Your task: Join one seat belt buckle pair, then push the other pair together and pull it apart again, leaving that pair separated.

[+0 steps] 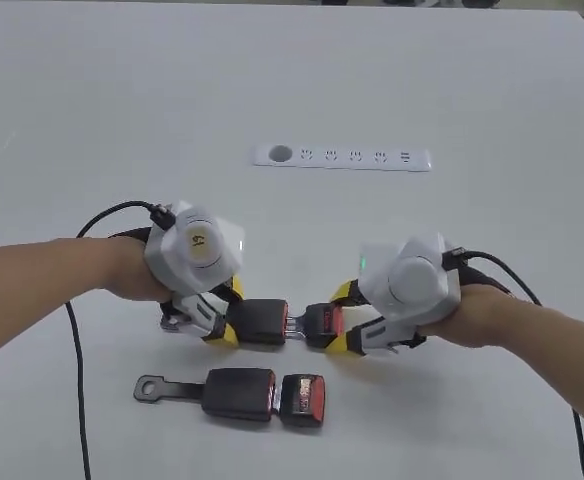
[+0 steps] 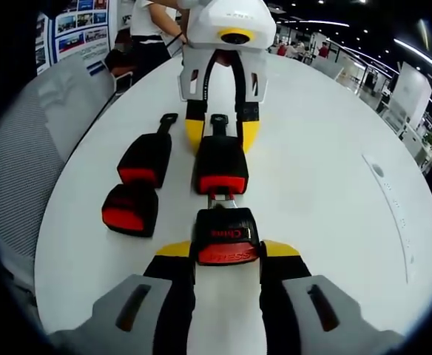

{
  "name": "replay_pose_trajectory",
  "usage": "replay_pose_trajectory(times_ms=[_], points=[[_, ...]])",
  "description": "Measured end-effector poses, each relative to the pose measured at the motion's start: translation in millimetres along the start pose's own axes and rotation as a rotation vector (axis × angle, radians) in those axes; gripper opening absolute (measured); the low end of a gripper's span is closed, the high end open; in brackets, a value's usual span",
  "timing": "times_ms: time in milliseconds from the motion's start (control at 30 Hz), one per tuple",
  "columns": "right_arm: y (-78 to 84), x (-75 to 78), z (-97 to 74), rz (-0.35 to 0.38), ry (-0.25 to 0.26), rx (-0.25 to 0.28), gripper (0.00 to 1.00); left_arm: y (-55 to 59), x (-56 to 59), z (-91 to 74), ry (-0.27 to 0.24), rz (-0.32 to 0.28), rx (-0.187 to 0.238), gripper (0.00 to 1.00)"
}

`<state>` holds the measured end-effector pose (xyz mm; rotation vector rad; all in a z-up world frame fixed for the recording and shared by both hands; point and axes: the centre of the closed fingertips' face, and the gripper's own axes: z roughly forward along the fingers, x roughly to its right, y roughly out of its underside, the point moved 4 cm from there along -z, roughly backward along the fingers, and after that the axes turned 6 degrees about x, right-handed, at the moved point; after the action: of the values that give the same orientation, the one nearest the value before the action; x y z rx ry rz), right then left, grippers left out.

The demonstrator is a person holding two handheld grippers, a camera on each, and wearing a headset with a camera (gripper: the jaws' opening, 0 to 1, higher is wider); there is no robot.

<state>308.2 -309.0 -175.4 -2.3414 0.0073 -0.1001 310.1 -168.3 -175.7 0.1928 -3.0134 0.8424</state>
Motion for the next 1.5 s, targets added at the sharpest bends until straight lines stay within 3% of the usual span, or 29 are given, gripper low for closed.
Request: replay_pose_trajectory(times_ms=[533,867,1500], points=[[1.2,1.4,3.0,0.014,-0.006,0.015,0.31,0.2,0.5,0.3,-0.003,-0.003,0.023,0.31],[1.3,1.7,4.6,0.058,0.000,0.011,0.30,0.9,-1.2,0.8,0.004,0.001,0.012,0.31],[-1.7,-0.8,8.2,0.055,-0.017,0.003,0.30,-0.4,-0.3,1.2,0.009,0.016,-0.005,0.30]])
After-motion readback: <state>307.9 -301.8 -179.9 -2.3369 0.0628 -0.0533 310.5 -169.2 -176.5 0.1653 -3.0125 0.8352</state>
